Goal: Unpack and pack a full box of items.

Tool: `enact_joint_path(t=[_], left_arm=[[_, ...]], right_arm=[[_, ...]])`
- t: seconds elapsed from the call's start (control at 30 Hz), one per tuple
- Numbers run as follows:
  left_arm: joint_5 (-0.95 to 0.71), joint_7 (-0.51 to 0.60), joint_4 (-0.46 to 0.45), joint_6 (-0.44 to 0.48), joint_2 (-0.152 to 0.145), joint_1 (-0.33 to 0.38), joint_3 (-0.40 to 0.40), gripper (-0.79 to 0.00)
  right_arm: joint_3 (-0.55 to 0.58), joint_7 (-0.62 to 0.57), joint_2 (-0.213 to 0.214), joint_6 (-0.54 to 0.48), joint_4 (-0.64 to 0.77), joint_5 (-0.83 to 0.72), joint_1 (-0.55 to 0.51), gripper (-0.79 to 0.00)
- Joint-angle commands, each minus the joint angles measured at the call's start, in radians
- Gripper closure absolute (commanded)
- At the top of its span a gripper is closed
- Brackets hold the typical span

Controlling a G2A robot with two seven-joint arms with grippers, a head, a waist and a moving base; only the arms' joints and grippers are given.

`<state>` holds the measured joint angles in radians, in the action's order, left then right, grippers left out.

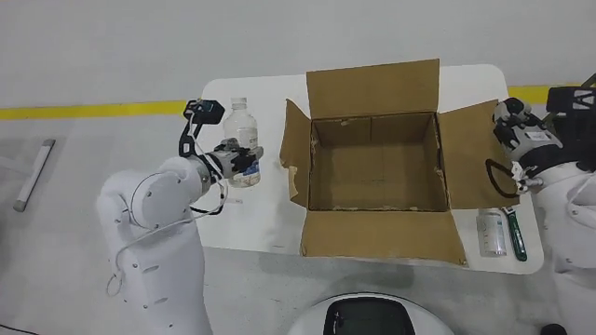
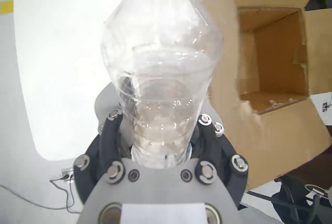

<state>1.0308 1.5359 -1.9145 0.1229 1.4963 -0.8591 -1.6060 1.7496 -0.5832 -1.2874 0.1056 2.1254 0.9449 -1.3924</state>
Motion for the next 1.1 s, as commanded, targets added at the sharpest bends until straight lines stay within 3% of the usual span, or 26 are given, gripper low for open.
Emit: enact_joint_path(t=[0.0,0.2,0.4,0.5,1.07], left_arm=[[-0.07,0.0,0.006,-0.017,-0.004,0.049,0.029,0.0],[-0.245,0.0,0.066,-0.073,-0.021,0.181,0.103,0.0],[-0.414,0.0,0.149,-0.168,-0.043,0.252,0.177,0.0],[-0.411,0.0,0.197,-0.19,-0.058,0.311,0.21,0.0],[-0.411,0.0,0.197,-0.19,-0.058,0.311,0.21,0.0]], right_arm=[[-0.006,0.011,0.001,-0.005,-0.006,0.003,-0.006,0.0],[-0.009,0.031,0.003,-0.008,-0.011,0.021,-0.026,0.0],[-0.001,0.043,0.005,0.004,-0.005,0.022,-0.038,0.0],[0.0,0.042,0.006,0.006,-0.003,0.017,-0.036,0.0],[-0.019,0.03,0.014,-0.001,-0.017,0.022,-0.016,0.0]])
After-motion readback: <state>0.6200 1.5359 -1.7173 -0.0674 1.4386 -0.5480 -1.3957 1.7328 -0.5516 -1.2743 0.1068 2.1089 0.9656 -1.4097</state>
